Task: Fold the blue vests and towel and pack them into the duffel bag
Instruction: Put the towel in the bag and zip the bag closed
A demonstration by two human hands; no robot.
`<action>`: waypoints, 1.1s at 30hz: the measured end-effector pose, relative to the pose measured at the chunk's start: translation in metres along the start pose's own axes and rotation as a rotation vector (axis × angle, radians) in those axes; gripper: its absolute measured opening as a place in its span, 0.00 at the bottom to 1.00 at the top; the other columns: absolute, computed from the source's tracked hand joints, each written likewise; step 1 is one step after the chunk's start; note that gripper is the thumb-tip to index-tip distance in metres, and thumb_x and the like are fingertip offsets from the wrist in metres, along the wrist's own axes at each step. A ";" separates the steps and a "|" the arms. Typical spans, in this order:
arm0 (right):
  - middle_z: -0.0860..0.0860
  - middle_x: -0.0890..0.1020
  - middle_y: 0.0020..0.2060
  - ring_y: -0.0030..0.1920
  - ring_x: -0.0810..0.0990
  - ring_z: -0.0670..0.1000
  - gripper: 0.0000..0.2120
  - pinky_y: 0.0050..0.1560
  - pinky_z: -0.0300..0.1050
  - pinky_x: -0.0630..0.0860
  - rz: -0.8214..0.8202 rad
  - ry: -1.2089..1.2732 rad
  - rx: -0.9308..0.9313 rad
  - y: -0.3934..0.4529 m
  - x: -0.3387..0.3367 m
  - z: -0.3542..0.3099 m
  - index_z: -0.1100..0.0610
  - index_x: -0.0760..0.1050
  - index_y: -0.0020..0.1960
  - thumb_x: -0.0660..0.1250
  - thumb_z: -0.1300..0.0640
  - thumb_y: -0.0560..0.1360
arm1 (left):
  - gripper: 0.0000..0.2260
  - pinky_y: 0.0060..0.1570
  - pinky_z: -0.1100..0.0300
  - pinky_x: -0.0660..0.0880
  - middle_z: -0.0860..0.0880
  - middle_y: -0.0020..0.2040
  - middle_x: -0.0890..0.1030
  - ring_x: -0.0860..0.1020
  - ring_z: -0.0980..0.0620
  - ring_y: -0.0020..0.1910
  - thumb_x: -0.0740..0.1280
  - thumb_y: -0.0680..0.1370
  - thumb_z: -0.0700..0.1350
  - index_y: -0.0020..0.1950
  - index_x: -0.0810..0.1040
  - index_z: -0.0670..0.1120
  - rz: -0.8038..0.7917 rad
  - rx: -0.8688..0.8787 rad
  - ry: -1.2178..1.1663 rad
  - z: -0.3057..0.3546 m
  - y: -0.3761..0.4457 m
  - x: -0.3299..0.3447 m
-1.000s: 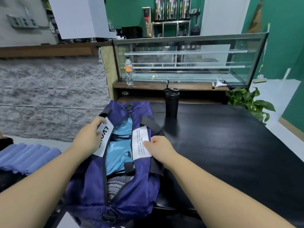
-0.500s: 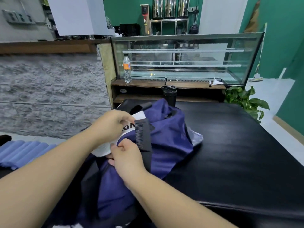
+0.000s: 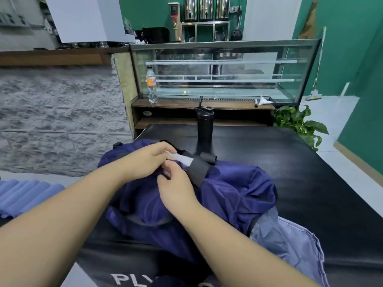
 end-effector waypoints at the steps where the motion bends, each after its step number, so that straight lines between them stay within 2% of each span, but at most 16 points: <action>1: 0.47 0.74 0.65 0.66 0.71 0.45 0.20 0.66 0.37 0.65 -0.014 -0.060 -0.028 -0.004 -0.007 -0.003 0.55 0.70 0.69 0.58 0.64 0.78 | 0.11 0.53 0.66 0.74 0.45 0.51 0.82 0.79 0.58 0.46 0.56 0.82 0.37 0.56 0.76 0.46 0.037 -0.002 -0.020 -0.005 0.000 -0.001; 3: 0.46 0.71 0.69 0.68 0.68 0.44 0.20 0.70 0.36 0.62 -0.017 -0.173 -0.133 -0.012 -0.023 -0.009 0.55 0.69 0.69 0.57 0.65 0.78 | 0.11 0.61 0.59 0.71 0.50 0.51 0.82 0.78 0.53 0.54 0.58 0.81 0.39 0.53 0.78 0.50 0.128 0.014 -0.052 -0.014 0.003 -0.001; 5: 0.45 0.72 0.67 0.67 0.68 0.43 0.19 0.69 0.36 0.63 -0.005 -0.255 -0.253 -0.020 -0.041 -0.017 0.54 0.71 0.67 0.58 0.66 0.78 | 0.10 0.60 0.59 0.70 0.54 0.51 0.81 0.77 0.54 0.56 0.59 0.81 0.42 0.53 0.78 0.52 0.201 0.043 -0.006 -0.018 0.009 0.004; 7: 0.46 0.74 0.64 0.65 0.68 0.41 0.18 0.66 0.30 0.61 0.036 -0.338 -0.388 -0.022 -0.058 -0.024 0.54 0.74 0.64 0.58 0.67 0.77 | 0.08 0.59 0.59 0.70 0.56 0.55 0.80 0.76 0.57 0.57 0.61 0.81 0.46 0.57 0.76 0.53 0.231 0.075 0.059 -0.015 0.019 0.015; 9: 0.48 0.76 0.61 0.65 0.66 0.42 0.16 0.65 0.23 0.54 0.093 -0.439 -0.446 -0.016 -0.073 -0.022 0.56 0.75 0.60 0.59 0.68 0.76 | 0.12 0.59 0.60 0.69 0.57 0.56 0.79 0.75 0.57 0.58 0.60 0.79 0.51 0.61 0.76 0.53 0.258 0.142 0.171 -0.007 0.029 0.031; 10: 0.49 0.76 0.61 0.67 0.64 0.43 0.15 0.66 0.23 0.52 0.105 -0.498 -0.451 -0.010 -0.079 -0.018 0.57 0.75 0.59 0.59 0.67 0.77 | 0.16 0.58 0.59 0.69 0.57 0.56 0.80 0.75 0.57 0.58 0.58 0.76 0.54 0.61 0.76 0.54 0.271 0.183 0.253 -0.002 0.034 0.039; 13: 0.47 0.75 0.62 0.73 0.61 0.48 0.13 0.73 0.38 0.54 0.126 -0.651 -0.392 0.012 -0.091 0.002 0.56 0.73 0.61 0.58 0.62 0.78 | 0.30 0.68 0.53 0.60 0.58 0.61 0.78 0.67 0.55 0.70 0.44 0.70 0.61 0.64 0.74 0.56 0.245 0.212 0.477 -0.005 0.056 0.060; 15: 0.47 0.75 0.60 0.70 0.65 0.50 0.11 0.72 0.46 0.59 0.157 -0.711 -0.300 0.028 -0.096 0.019 0.55 0.72 0.61 0.59 0.59 0.79 | 0.35 0.71 0.52 0.53 0.60 0.67 0.73 0.62 0.56 0.73 0.38 0.69 0.62 0.69 0.70 0.57 0.211 0.180 0.582 -0.018 0.071 0.070; 18: 0.48 0.75 0.61 0.64 0.70 0.49 0.14 0.67 0.41 0.64 0.198 -0.685 -0.132 0.052 -0.102 0.038 0.55 0.71 0.64 0.60 0.55 0.79 | 0.33 0.70 0.54 0.54 0.60 0.64 0.76 0.69 0.58 0.68 0.37 0.72 0.59 0.66 0.74 0.56 0.258 0.162 0.634 -0.039 0.082 0.083; 21: 0.47 0.73 0.65 0.66 0.69 0.48 0.18 0.65 0.41 0.65 0.198 -0.638 -0.060 0.080 -0.103 0.047 0.55 0.68 0.68 0.59 0.52 0.80 | 0.28 0.65 0.56 0.61 0.57 0.57 0.82 0.78 0.55 0.57 0.41 0.77 0.52 0.61 0.78 0.52 0.338 0.208 0.633 -0.055 0.087 0.091; 25: 0.49 0.72 0.66 0.67 0.68 0.49 0.19 0.66 0.44 0.65 0.216 -0.579 -0.058 0.118 -0.099 0.049 0.55 0.65 0.70 0.58 0.52 0.80 | 0.25 0.60 0.52 0.71 0.50 0.47 0.85 0.80 0.47 0.49 0.46 0.79 0.52 0.63 0.77 0.44 0.497 0.099 0.467 -0.063 0.097 0.095; 27: 0.50 0.71 0.68 0.69 0.67 0.50 0.20 0.67 0.45 0.64 0.224 -0.539 -0.039 0.138 -0.098 0.053 0.56 0.64 0.71 0.58 0.53 0.80 | 0.23 0.54 0.52 0.75 0.50 0.36 0.84 0.81 0.49 0.39 0.50 0.78 0.50 0.61 0.79 0.42 0.551 0.083 0.475 -0.063 0.102 0.101; 29: 0.51 0.69 0.69 0.70 0.66 0.51 0.22 0.69 0.47 0.64 0.228 -0.494 -0.022 0.160 -0.099 0.059 0.57 0.62 0.72 0.59 0.54 0.80 | 0.21 0.49 0.56 0.76 0.51 0.27 0.81 0.79 0.50 0.31 0.52 0.78 0.48 0.58 0.81 0.42 0.562 0.071 0.504 -0.063 0.107 0.106; 31: 0.52 0.67 0.71 0.71 0.64 0.52 0.24 0.70 0.47 0.63 0.242 -0.475 -0.018 0.184 -0.103 0.064 0.58 0.60 0.73 0.60 0.55 0.79 | 0.21 0.54 0.60 0.69 0.51 0.27 0.81 0.79 0.48 0.33 0.51 0.78 0.48 0.59 0.80 0.41 0.570 0.087 0.472 -0.067 0.111 0.110; 33: 0.53 0.65 0.72 0.72 0.62 0.52 0.26 0.69 0.46 0.61 0.258 -0.503 -0.027 0.209 -0.111 0.066 0.59 0.59 0.74 0.62 0.55 0.79 | 0.23 0.59 0.63 0.64 0.54 0.31 0.83 0.79 0.49 0.41 0.50 0.78 0.51 0.63 0.78 0.44 0.558 0.076 0.373 -0.071 0.111 0.114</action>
Point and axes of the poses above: each hand's wrist, its own y-axis towards the middle knuckle, its own x-axis out of the palm, z = x × y, the point moved 2 cm from there along y, towards the middle knuckle
